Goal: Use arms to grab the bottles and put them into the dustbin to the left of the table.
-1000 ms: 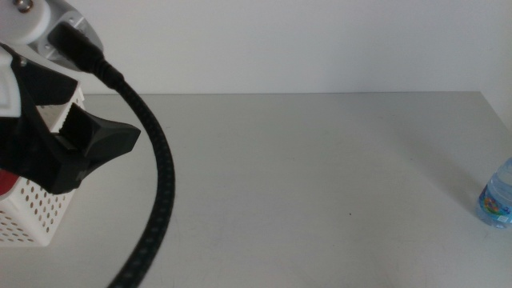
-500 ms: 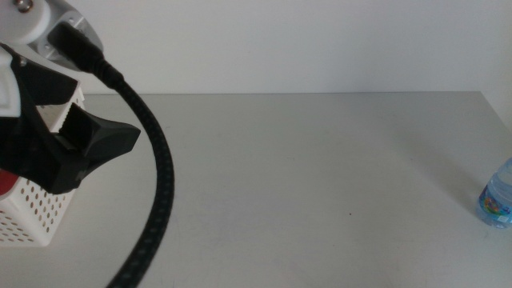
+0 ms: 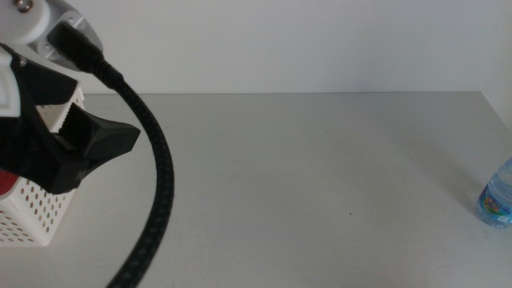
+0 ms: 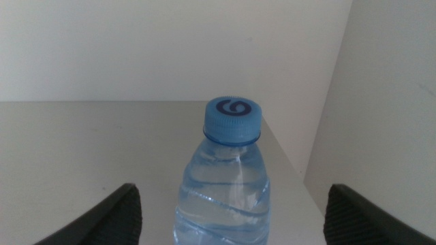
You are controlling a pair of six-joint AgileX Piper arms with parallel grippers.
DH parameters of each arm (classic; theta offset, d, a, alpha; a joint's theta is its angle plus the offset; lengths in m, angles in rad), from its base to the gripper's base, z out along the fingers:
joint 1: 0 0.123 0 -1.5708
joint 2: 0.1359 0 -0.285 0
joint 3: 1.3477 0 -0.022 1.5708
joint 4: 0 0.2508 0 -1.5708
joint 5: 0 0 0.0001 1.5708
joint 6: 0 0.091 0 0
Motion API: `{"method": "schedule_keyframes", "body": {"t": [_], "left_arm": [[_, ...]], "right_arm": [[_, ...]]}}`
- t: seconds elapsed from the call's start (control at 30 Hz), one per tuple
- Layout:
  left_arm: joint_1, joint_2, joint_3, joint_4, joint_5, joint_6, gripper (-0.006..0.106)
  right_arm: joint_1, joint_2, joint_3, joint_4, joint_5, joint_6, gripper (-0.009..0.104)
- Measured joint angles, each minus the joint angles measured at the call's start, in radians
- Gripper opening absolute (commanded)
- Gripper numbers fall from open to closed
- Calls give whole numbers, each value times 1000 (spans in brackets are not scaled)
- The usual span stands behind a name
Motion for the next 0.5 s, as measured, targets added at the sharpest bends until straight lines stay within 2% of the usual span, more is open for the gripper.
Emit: {"method": "schedule_keyframes", "body": {"t": [0.17,0.5], "left_arm": [[0,0,0,0,0,0,88],[0,0,0,0,0,0,88]], "right_arm": [[0,140,-6,0,-157,-19,85],[0,321,-81,4,-168,9,85]]}}
